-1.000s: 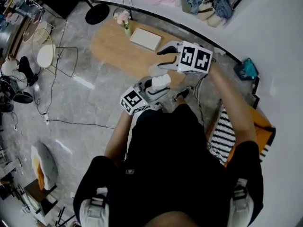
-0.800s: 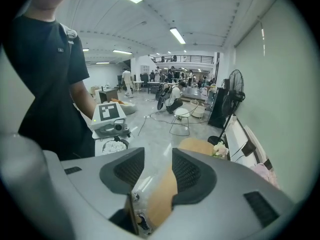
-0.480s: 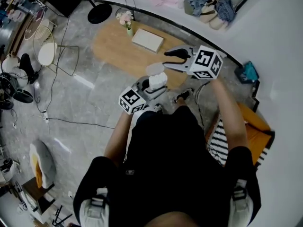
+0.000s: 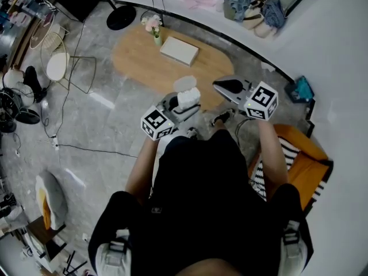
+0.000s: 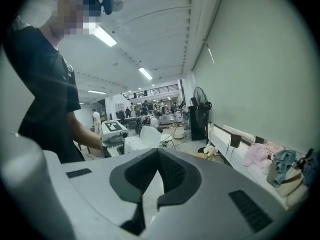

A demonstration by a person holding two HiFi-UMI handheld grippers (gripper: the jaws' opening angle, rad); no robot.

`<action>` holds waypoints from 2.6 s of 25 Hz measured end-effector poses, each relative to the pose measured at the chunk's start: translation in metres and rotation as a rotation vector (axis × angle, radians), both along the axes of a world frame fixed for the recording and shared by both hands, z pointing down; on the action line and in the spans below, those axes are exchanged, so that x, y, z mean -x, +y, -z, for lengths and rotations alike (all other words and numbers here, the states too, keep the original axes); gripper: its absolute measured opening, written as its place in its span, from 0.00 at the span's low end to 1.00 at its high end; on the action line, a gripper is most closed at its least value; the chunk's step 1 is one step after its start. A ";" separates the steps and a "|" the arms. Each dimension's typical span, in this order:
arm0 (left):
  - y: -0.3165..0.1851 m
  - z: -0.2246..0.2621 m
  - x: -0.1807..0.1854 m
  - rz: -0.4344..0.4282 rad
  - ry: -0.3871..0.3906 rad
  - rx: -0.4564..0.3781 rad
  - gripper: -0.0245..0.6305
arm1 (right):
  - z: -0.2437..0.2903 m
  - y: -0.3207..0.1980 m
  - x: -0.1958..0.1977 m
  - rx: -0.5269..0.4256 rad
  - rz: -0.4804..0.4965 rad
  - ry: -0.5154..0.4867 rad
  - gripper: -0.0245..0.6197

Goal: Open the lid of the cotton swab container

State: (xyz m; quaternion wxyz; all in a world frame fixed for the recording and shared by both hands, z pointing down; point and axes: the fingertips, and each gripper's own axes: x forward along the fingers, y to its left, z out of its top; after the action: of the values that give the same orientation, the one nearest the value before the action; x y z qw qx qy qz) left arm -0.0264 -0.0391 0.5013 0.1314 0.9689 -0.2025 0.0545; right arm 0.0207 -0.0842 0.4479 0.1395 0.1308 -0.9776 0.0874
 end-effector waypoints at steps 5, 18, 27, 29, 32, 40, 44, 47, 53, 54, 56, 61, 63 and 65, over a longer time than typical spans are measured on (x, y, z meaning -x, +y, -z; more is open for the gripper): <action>-0.003 0.007 0.003 0.009 0.019 0.003 0.34 | -0.019 0.018 -0.004 -0.037 -0.053 0.030 0.03; -0.006 0.009 0.008 0.034 0.014 0.004 0.34 | -0.038 0.028 -0.020 -0.086 -0.219 0.020 0.03; -0.003 0.008 -0.003 0.013 0.007 0.009 0.34 | -0.042 0.031 -0.027 -0.085 -0.216 0.020 0.03; -0.003 0.007 -0.003 0.014 0.007 0.013 0.34 | -0.042 0.033 -0.028 -0.070 -0.222 0.026 0.03; -0.003 0.007 -0.003 0.012 0.003 0.010 0.34 | -0.044 0.033 -0.028 -0.061 -0.220 0.035 0.03; -0.003 0.007 -0.002 0.022 0.004 0.012 0.34 | -0.045 0.032 -0.028 -0.059 -0.216 0.041 0.03; -0.002 0.006 -0.002 0.026 0.005 0.015 0.34 | -0.048 0.034 -0.028 -0.050 -0.214 0.053 0.03; -0.001 0.006 -0.003 0.024 0.005 0.012 0.34 | -0.043 0.035 -0.026 -0.048 -0.208 0.015 0.03; 0.002 0.007 -0.003 0.022 0.006 0.014 0.34 | -0.039 0.035 -0.029 -0.068 -0.227 0.012 0.03; 0.002 0.007 -0.003 0.022 0.006 0.013 0.34 | -0.040 0.035 -0.030 -0.062 -0.232 0.018 0.03; 0.002 0.008 -0.004 0.022 0.008 0.014 0.34 | -0.041 0.034 -0.031 -0.074 -0.228 0.019 0.03; 0.004 0.008 -0.005 0.020 0.010 0.012 0.34 | -0.040 0.034 -0.031 -0.086 -0.220 0.018 0.03; 0.004 0.009 -0.005 0.020 0.009 0.012 0.34 | -0.036 0.034 -0.030 -0.086 -0.218 0.011 0.03; 0.004 0.009 -0.005 0.020 0.009 0.012 0.34 | -0.034 0.035 -0.029 -0.053 -0.233 0.026 0.03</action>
State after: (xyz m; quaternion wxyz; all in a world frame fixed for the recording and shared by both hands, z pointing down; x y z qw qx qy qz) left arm -0.0213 -0.0347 0.4919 0.1388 0.9662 -0.2113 0.0499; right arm 0.0495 -0.0494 0.4816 0.1376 0.2482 -0.9559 0.0756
